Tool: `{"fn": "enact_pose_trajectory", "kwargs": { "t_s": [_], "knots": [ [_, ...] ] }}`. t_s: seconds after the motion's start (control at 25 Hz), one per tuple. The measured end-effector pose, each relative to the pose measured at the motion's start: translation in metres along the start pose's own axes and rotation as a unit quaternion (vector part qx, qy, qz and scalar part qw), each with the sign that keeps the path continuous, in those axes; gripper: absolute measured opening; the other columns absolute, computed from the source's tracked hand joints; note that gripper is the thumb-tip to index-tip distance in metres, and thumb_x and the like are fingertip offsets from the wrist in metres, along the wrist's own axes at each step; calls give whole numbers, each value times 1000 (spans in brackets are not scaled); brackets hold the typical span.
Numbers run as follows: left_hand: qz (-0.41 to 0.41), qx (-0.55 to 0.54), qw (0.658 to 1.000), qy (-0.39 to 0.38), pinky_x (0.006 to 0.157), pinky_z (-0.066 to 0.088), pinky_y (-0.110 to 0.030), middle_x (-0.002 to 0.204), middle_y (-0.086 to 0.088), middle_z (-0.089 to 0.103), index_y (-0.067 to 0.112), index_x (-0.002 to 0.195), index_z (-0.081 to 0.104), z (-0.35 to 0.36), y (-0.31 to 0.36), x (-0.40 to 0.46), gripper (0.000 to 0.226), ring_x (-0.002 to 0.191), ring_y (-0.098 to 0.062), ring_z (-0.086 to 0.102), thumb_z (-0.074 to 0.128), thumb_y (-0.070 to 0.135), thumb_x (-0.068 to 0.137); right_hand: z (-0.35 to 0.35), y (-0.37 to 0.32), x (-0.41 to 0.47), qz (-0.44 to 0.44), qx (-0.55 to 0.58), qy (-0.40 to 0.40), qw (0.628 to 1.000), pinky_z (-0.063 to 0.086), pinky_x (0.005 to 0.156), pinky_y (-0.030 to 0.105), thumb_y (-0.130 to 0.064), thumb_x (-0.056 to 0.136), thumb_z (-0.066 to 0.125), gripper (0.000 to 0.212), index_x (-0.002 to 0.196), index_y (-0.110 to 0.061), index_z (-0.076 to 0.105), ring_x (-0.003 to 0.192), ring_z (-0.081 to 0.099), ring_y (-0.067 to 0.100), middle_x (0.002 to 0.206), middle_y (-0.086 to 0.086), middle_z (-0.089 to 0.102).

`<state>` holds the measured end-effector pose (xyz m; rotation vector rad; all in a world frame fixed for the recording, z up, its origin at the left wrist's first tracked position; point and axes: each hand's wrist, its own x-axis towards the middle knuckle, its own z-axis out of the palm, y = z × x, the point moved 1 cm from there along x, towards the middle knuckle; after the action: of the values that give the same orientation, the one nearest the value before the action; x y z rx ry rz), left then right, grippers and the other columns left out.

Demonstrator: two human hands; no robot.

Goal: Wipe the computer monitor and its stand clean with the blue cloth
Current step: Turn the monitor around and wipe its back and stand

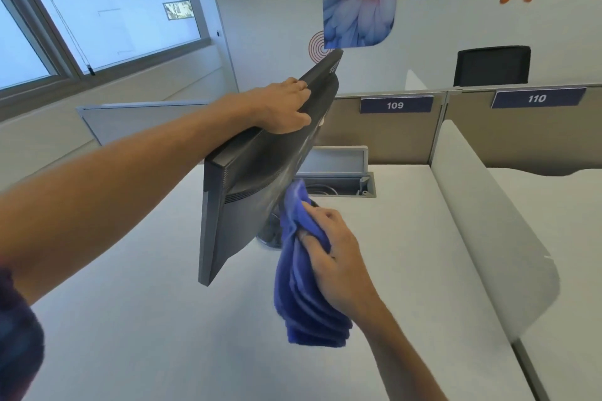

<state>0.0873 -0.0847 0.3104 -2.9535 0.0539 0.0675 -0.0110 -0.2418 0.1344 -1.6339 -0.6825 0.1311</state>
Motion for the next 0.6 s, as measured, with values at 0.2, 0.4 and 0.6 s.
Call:
{"fn": "enact_pose_trajectory", "kwargs": {
  "t_s": [0.2,0.4,0.6],
  "knots": [
    [16,-38,999,-16,116,6,-31,161,-3,1,9,152,4,-1,3,-52,61,147,-16,0,34,28,102,-14,41,15,214,303,40,928,40,54,4,-52,74,75,49,74,-13,46,49,55,-9,67,3,57],
    [7,-57,998,-35,118,-1,-29,161,1,-12,14,153,-4,4,-10,-66,67,147,-12,-9,35,30,101,53,20,45,203,349,175,898,41,105,34,-89,27,68,116,111,-10,55,107,57,2,116,-5,61],
    [-1,-40,999,-15,115,-5,-28,161,-1,-12,13,152,-4,8,-4,-65,67,146,-13,-14,34,32,101,114,-36,71,50,305,307,900,25,118,42,-54,90,41,57,143,-49,22,144,23,7,157,-21,14]
  ]
}}
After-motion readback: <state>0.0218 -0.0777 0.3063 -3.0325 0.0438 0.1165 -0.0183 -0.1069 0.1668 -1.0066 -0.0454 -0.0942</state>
